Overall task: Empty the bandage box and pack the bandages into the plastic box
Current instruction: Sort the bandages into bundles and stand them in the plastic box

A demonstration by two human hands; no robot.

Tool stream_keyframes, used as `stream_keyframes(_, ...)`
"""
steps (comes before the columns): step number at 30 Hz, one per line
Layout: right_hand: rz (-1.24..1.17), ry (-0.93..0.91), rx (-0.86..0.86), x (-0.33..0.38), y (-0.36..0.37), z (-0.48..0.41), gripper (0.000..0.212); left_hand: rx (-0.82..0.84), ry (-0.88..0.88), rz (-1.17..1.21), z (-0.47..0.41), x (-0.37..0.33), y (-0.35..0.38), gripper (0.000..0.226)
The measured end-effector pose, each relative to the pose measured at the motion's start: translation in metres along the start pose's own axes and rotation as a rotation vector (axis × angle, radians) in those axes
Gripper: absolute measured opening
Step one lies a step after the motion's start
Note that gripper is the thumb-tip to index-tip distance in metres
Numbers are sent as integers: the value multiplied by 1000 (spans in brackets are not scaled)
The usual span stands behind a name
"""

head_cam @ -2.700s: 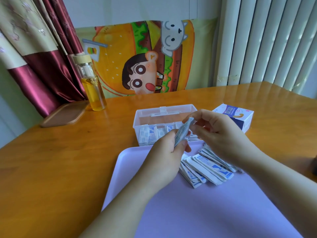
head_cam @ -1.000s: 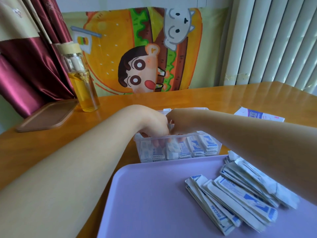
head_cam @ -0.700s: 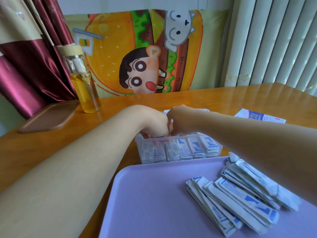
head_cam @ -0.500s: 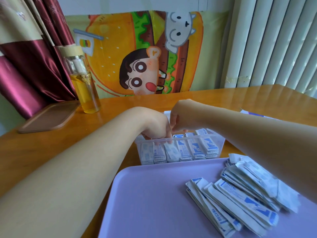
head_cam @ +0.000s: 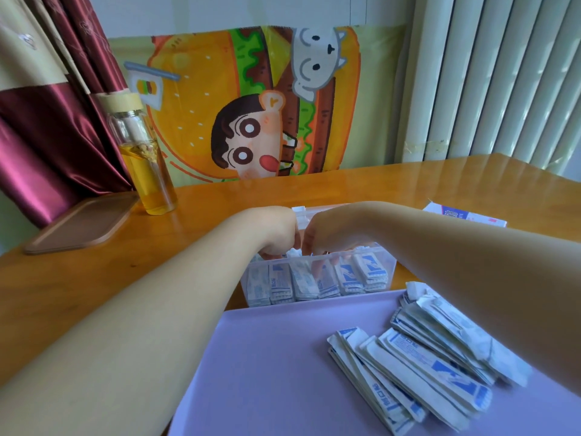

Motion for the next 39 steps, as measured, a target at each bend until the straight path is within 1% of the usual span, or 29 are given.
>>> stream_keyframes(2,-2,6,-9,1,0,-1,32,-2,4,-26,0,1,0,36)
stream_keyframes(5,-37,19,-17,1,0,-2,28,-4,2,-41,-2,4,1,34)
stream_keyframes(7,-36,18,-6,0,0,-2,30,-17,6,-44,-3,5,3,33)
stream_keyframes(8,-52,14,-10,0,0,-3,26,-18,7,-27,-3,5,3,33)
stream_keyframes(10,-127,17,-39,-3,0,-2,6,-13,8,15,-2,4,3,34)
stream_keyframes(12,-199,18,-62,-6,-2,-1,19,-9,2,33,0,2,2,35)
stream_keyframes(15,-241,5,-104,-8,-4,5,21,-17,-5,52,3,1,1,34)
stream_keyframes(17,-260,-12,-179,-9,-8,13,20,-30,-6,107,5,2,0,32)
stream_keyframes(19,-251,-52,-343,-11,-13,26,21,-82,-4,179,11,2,-4,31)
stream_keyframes(20,-243,-83,-447,-13,-15,35,22,-140,6,197,16,2,-7,31)
stream_keyframes(22,-228,-155,-633,-18,-15,56,22,-317,47,199,30,1,-13,33)
stream_keyframes(23,-218,-183,-679,-22,-10,70,20,-391,80,218,42,-3,-11,35)
stream_keyframes(24,-192,-208,-687,-25,-5,84,16,-439,116,258,55,-5,-9,37)
stream_keyframes(25,-145,-225,-649,-29,1,98,12,-452,151,295,66,-8,-4,39)
stream_keyframes(27,-21,-213,-463,-38,18,123,8,-405,202,301,90,-15,9,41)
stream_keyframes(28,44,-184,-362,-44,27,132,10,-372,211,266,99,-19,17,41)
stream_keyframes(29,88,-147,-305,-51,34,140,13,-364,209,227,106,-22,23,39)
stream_keyframes(30,98,-107,-307,-60,35,142,15,-383,206,196,108,-23,26,38)
stream_keyframes(32,55,-24,-391,-80,35,152,16,-437,214,160,116,-29,29,35)
stream_keyframes(34,59,48,-451,-99,36,158,19,-447,226,147,121,-35,31,33)
stream_keyframes(37,73,117,-458,-115,48,164,27,-357,242,156,131,-46,34,32)
stream_keyframes(39,55,175,-464,-122,59,162,38,-288,241,163,136,-52,38,32)
Point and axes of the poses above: each hand's wrist, its own z-axis away from the middle knuckle, its own y-axis out of the palm, x = y × z, the point moved 1 cm from there along -z, towards the middle knuckle, and after that the axes turned 6 degrees about -x, right-handed, at the moved point
